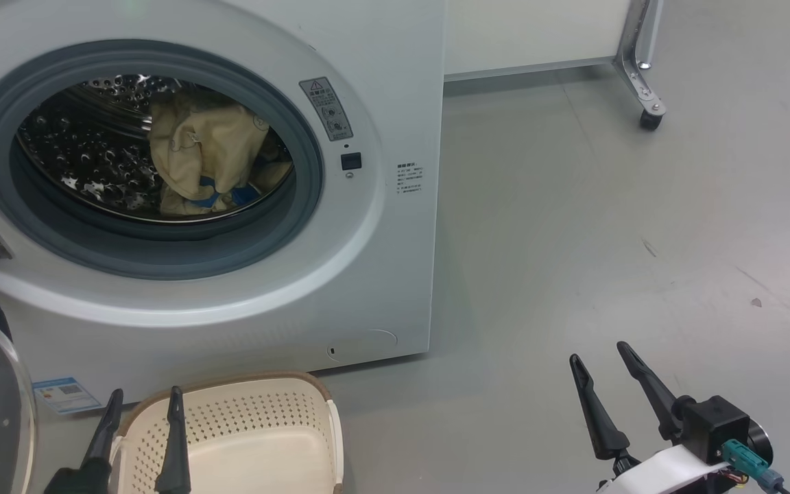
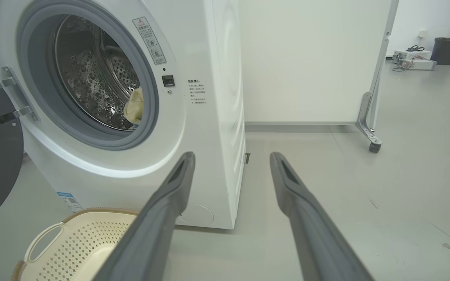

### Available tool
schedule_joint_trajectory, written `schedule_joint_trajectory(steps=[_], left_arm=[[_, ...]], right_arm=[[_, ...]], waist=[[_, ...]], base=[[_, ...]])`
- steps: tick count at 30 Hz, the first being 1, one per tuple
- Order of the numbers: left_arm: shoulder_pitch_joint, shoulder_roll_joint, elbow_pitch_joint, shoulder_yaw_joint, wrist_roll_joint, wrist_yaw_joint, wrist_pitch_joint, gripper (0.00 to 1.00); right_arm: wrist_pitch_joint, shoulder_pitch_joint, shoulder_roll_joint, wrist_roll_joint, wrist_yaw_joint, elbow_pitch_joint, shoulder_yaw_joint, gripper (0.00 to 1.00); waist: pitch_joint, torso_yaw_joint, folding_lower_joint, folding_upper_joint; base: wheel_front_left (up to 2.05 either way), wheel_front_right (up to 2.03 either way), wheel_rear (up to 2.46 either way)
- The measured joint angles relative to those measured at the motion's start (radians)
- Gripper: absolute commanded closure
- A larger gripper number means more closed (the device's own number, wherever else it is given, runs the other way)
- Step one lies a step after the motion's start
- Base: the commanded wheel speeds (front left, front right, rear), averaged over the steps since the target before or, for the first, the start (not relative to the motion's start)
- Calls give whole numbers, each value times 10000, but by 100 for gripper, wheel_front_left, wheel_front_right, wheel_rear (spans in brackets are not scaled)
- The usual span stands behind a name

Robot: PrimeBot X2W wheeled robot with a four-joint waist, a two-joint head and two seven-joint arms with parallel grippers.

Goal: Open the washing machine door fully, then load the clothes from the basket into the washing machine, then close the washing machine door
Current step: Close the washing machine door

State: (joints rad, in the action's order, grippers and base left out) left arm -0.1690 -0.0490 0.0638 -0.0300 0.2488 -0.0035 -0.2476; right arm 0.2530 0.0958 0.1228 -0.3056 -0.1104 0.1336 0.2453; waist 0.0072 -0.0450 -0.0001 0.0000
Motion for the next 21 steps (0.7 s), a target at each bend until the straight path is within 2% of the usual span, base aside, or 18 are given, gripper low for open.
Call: schedule_joint_trajectory(steps=[8,21], left_arm=[[-177,0,-96,23,-161,307,13,0],[-212,0,-286,-10,-215,351,102,0]], right_arm=[[0,7,6,0,75,-82,0,0],[-10,186,6,-2,90,-140,2,0]], waist=[[-57,37,0,0],[-96,99,1,0]], base=[[-9,9,0],[-48,48,0]])
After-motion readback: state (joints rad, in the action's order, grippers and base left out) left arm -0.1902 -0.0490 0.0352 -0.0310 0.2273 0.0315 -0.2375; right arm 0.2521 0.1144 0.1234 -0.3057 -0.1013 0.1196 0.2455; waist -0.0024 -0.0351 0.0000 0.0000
